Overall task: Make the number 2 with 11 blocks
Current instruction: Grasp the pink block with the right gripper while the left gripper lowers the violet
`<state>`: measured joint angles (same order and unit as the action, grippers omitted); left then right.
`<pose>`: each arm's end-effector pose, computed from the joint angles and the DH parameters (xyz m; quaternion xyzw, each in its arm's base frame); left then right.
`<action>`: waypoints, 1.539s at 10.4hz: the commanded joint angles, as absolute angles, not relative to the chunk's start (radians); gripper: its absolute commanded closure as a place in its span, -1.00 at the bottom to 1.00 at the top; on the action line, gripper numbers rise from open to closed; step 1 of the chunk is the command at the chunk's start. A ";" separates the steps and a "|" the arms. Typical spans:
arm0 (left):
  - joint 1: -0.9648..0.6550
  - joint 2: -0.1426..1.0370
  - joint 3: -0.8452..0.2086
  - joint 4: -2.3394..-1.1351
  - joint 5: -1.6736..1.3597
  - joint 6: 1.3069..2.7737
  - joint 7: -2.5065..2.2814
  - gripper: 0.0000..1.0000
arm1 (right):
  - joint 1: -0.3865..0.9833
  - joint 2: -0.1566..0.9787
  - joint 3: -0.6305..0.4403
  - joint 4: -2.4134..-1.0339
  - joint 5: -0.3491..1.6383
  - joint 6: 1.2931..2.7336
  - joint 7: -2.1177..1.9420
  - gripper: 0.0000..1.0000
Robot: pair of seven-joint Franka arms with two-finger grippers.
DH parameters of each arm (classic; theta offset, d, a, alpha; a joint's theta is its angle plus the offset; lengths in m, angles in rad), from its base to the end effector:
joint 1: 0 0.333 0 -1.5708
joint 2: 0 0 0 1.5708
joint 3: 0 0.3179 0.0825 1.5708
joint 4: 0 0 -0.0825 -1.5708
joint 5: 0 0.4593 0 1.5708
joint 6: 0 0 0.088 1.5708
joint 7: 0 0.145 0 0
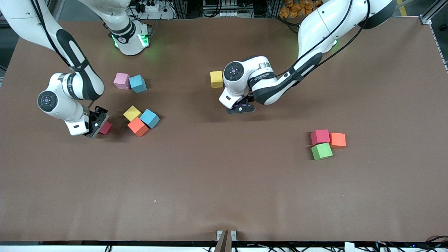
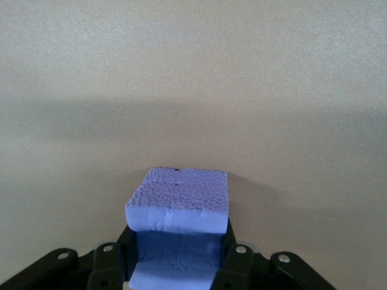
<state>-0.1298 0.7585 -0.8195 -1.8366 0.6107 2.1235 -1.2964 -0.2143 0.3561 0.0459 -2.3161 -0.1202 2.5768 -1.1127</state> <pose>0.4157 -0.5223 0.1210 -0.9960 -0.0285 0.0610 0.0589 0.5361 -0.0890 0.0774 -0.8650 -0.4991 0.0507 0.0107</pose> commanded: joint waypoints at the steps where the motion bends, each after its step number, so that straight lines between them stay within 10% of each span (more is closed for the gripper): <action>1: -0.121 0.742 -0.824 -1.876 0.640 2.120 -1.331 -0.04 | -0.233 0.362 0.063 -2.307 -0.137 2.580 -1.129 -0.02; 4: -0.124 0.744 -0.824 -1.876 0.640 2.120 -1.331 -0.04 | -0.210 0.324 0.066 -2.303 -0.138 2.566 -1.158 0.48; 11: -0.132 0.750 -0.824 -1.878 0.638 2.120 -1.333 -0.06 | -0.196 0.195 0.176 -2.238 -0.138 2.432 -1.177 0.48; 12: -0.132 0.750 -0.824 -1.878 0.638 2.120 -1.333 -0.24 | -0.172 0.178 0.178 -2.234 -0.138 2.419 -1.175 0.48; 13: -0.132 0.752 -0.824 -1.875 0.628 2.120 -1.336 -0.87 | -0.149 0.173 0.178 -2.221 -0.138 2.408 -1.175 0.47; 16: -0.141 0.744 -0.824 -1.867 0.623 2.120 -1.417 -1.00 | -0.095 0.173 0.184 -2.211 -0.129 2.408 -1.154 0.46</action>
<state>-0.1358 0.7588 -0.8217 -1.8612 0.6107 2.1226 -1.3811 -0.1112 0.1846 0.1816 -2.2174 -0.1227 2.4213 -1.1682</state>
